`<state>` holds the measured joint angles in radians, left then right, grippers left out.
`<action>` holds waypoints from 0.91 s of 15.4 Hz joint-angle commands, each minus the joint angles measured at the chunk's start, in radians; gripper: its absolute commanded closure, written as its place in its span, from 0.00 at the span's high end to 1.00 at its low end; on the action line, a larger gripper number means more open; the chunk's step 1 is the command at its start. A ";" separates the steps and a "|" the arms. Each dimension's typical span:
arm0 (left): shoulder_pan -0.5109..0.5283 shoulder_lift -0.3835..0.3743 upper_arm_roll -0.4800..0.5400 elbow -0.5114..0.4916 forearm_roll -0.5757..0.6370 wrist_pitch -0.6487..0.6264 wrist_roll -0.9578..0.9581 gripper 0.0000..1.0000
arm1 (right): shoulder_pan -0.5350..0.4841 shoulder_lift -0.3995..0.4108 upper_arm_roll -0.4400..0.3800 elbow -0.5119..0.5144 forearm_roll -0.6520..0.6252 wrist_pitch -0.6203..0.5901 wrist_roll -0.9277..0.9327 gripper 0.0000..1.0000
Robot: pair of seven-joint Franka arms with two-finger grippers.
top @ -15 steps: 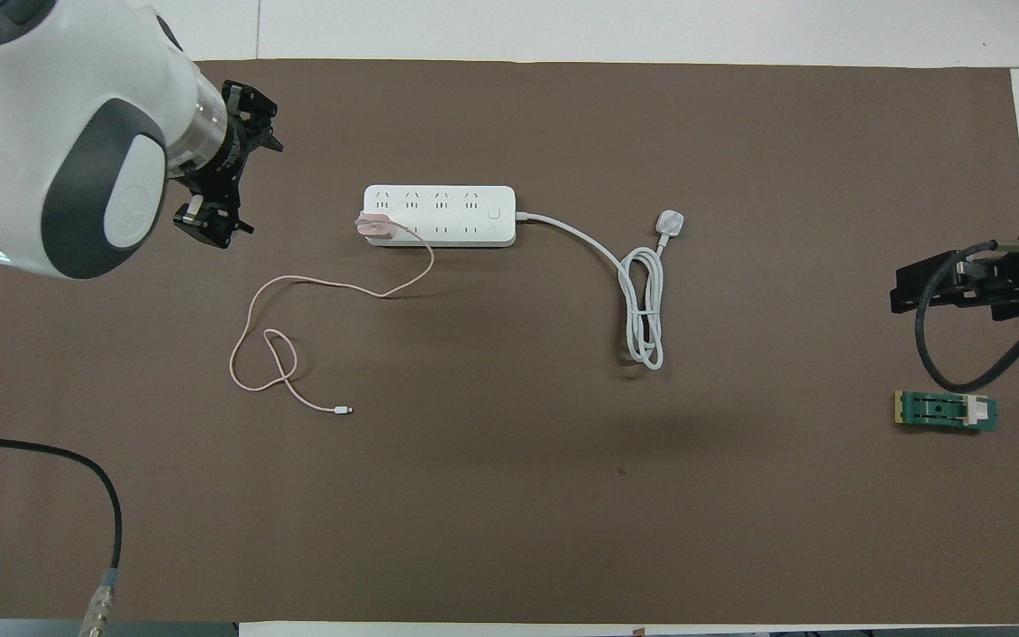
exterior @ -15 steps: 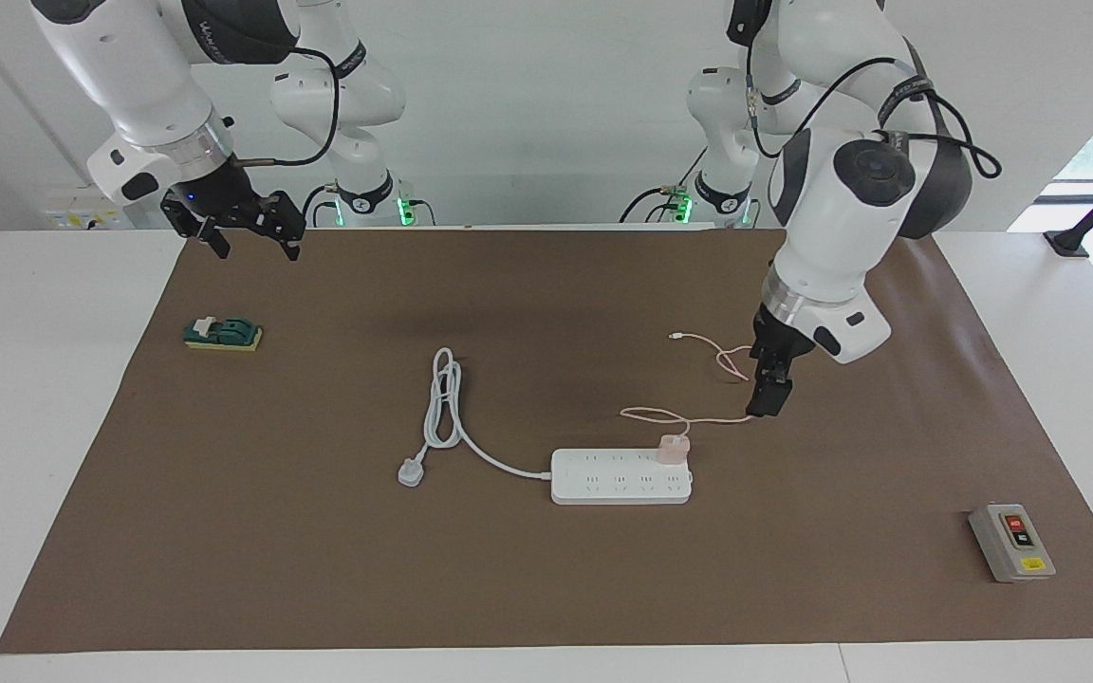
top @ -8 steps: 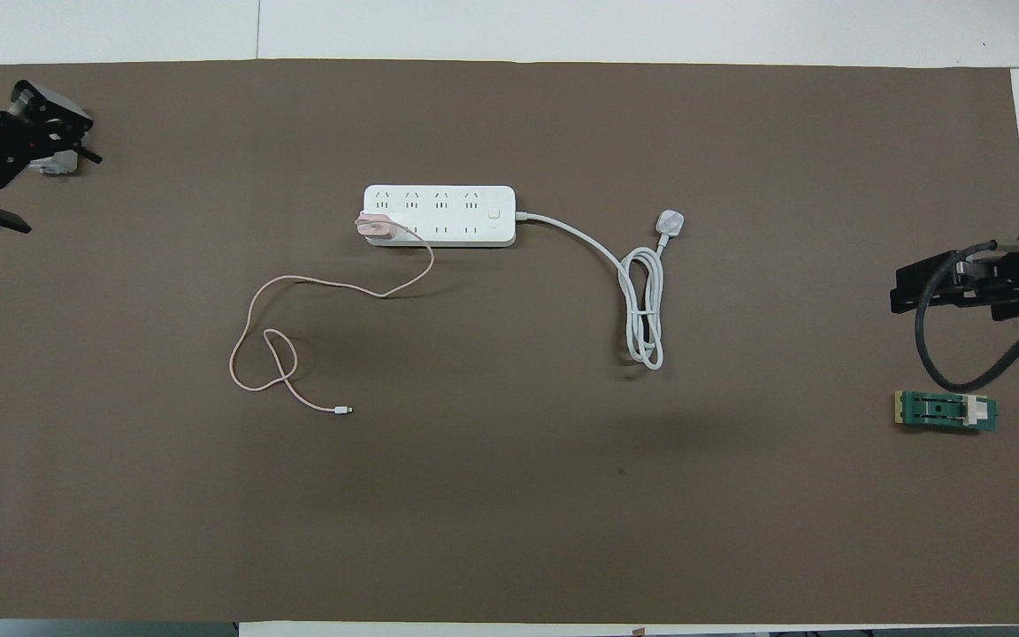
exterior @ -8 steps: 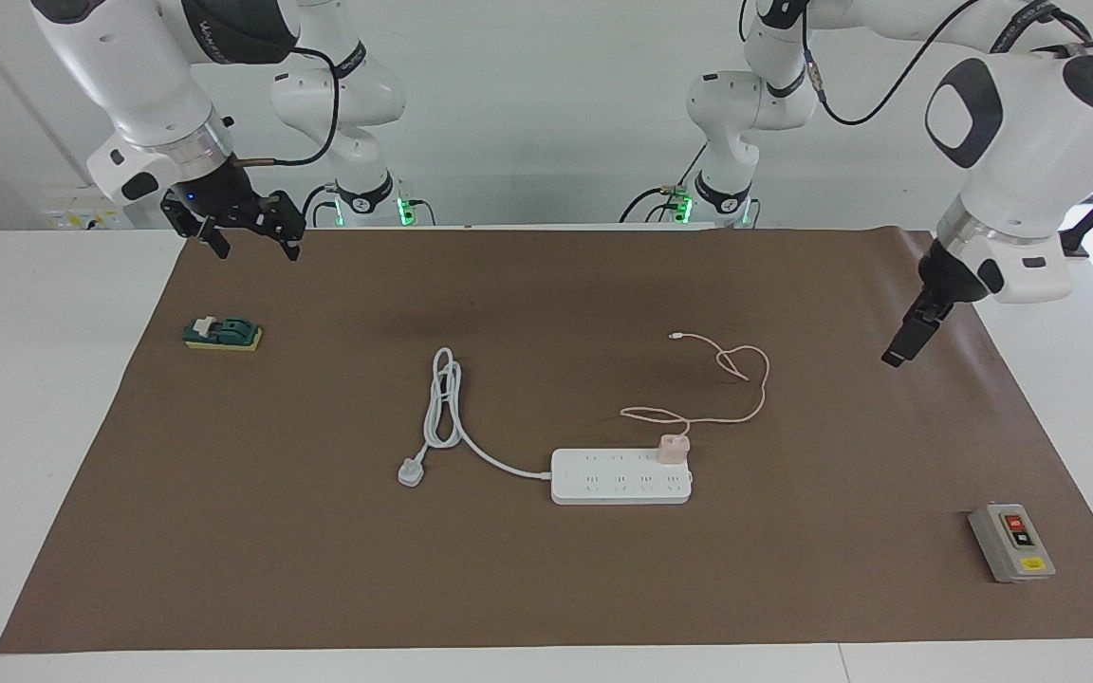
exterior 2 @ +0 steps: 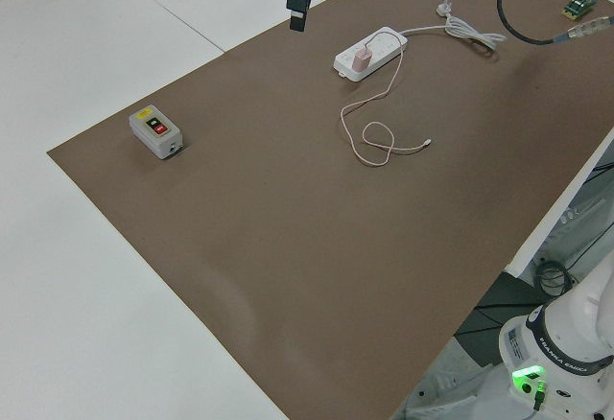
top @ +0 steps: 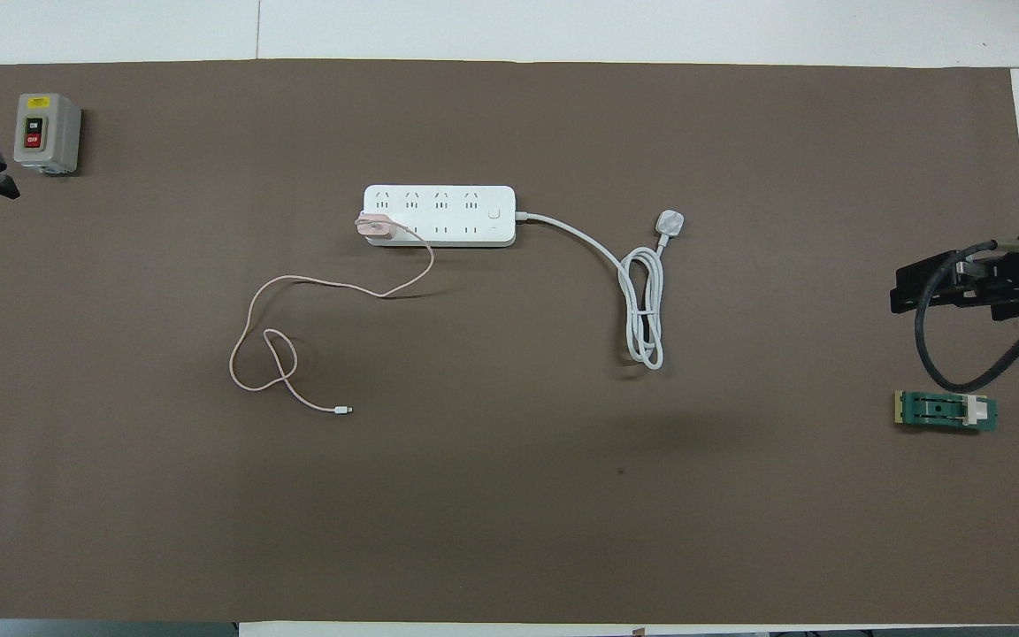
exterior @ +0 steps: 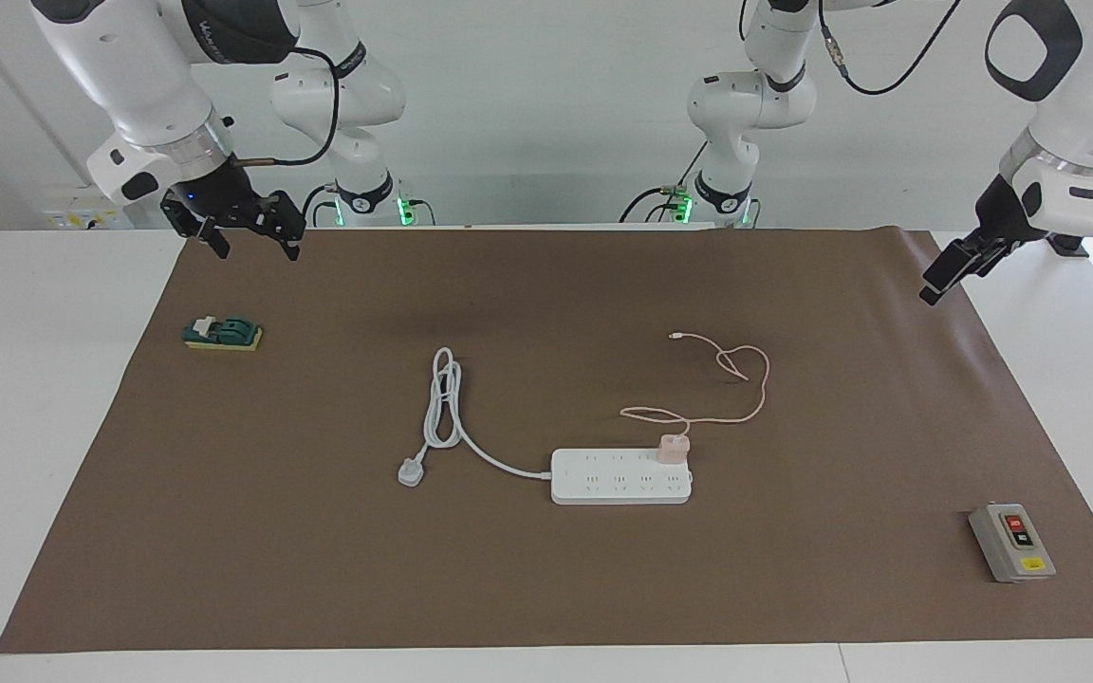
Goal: Plug charger into power strip
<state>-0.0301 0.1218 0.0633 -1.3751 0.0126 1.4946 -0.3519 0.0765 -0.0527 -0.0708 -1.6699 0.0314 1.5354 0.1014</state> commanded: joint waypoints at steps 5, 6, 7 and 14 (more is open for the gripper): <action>-0.005 -0.091 -0.065 -0.151 0.007 0.021 0.017 1.00 | -0.020 -0.009 0.017 -0.008 -0.013 0.002 -0.023 1.00; -0.005 -0.094 -0.078 -0.172 0.006 0.053 0.019 1.00 | -0.020 -0.009 0.017 -0.008 -0.013 0.002 -0.023 1.00; -0.004 -0.094 -0.094 -0.191 0.006 0.085 0.020 1.00 | -0.020 -0.009 0.017 -0.008 -0.013 0.002 -0.023 1.00; -0.010 -0.133 -0.095 -0.229 -0.049 0.073 0.024 1.00 | -0.021 -0.009 0.017 -0.008 -0.013 0.002 -0.023 1.00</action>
<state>-0.0348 0.0420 -0.0391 -1.5646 -0.0260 1.5748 -0.3450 0.0765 -0.0527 -0.0708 -1.6699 0.0314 1.5354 0.1014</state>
